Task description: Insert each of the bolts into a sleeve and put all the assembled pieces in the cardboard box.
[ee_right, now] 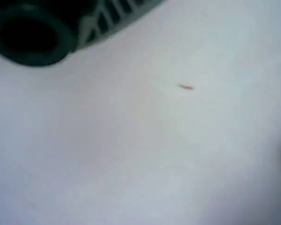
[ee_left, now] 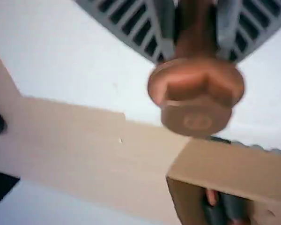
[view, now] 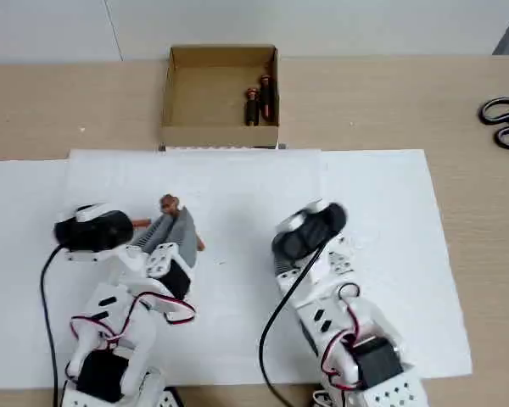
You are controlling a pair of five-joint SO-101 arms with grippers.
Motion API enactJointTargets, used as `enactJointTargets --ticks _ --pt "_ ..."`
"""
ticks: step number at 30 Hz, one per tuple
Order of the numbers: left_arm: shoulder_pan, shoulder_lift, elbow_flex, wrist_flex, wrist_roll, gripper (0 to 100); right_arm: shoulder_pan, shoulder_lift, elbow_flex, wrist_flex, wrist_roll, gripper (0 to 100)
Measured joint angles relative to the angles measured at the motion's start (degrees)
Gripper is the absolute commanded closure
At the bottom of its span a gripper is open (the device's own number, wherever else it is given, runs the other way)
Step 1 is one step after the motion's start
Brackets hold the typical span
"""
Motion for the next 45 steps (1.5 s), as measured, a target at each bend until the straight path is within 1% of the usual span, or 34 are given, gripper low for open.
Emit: enactJointTargets --ticks 3,5,7,10,14,19,23,28,31,36,45 --pt "1.1 0.0 3.6 -4.9 -0.1 99 -3.2 -5.5 5.6 -4.0 3.2 99.6" --pt "1.1 0.0 5.8 -9.1 -0.1 99 -4.6 -6.6 8.5 -6.7 5.0 99.6" --pt "1.1 0.0 7.2 -12.7 -0.1 99 -4.7 -6.5 9.4 -8.9 6.1 99.6" --pt "1.2 0.0 7.8 -15.3 -0.1 99 -5.0 -6.6 9.4 -10.6 6.6 99.6" --pt "5.5 0.0 7.8 -15.6 -0.1 99 -5.1 -6.7 9.4 -11.0 6.6 99.6" --pt "14.2 0.0 7.9 -15.9 -0.1 99 -8.2 -6.8 9.3 -11.2 6.6 99.6" --pt "16.3 0.0 7.8 -16.3 -0.1 99 -10.0 -6.7 9.3 -11.2 6.7 99.6" --pt "16.4 0.0 7.9 -16.3 -0.4 99 -10.2 -6.7 9.3 -11.2 6.7 99.6" --pt "16.5 0.0 7.9 -16.3 -2.7 99 -10.2 -6.8 9.3 -10.4 6.7 99.6" --pt "13.0 0.0 5.2 -16.3 -3.7 99 -10.2 -6.8 9.0 -4.7 5.6 99.6" --pt "12.5 0.0 4.5 -16.3 -3.7 99 -10.2 -6.8 9.0 -4.0 4.3 99.6"
